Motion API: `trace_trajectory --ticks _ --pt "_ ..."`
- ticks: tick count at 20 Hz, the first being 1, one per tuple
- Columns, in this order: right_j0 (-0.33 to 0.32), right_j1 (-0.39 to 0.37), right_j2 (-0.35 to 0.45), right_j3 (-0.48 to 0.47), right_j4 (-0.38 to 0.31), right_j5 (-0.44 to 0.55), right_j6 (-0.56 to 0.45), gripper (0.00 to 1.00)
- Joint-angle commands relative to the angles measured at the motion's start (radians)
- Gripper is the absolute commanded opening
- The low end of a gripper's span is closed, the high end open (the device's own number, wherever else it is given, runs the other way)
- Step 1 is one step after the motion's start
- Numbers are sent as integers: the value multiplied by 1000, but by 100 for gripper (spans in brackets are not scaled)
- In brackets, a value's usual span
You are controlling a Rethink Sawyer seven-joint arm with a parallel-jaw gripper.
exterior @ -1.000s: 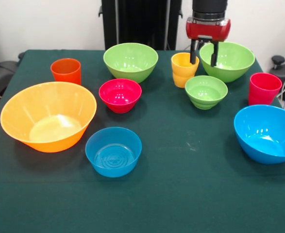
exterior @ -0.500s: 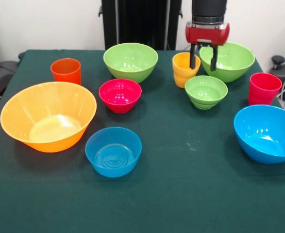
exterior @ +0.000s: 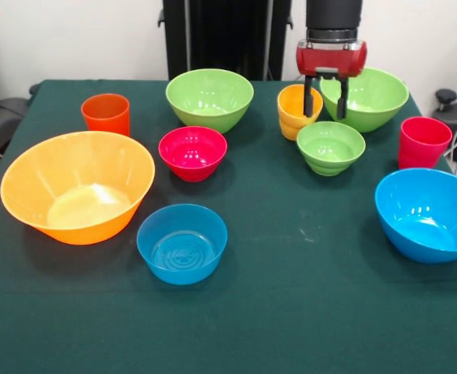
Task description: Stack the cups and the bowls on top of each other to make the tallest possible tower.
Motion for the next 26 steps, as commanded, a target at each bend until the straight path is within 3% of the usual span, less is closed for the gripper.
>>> trace_trajectory --ticks 1,10,15,26 --pt "4 52 22 69 -17 -3 211 100" --pt "5 17 -22 111 -8 52 176 100" --pt "-5 26 -38 126 -28 30 173 100" --pt "-49 80 36 137 -75 -43 243 100"
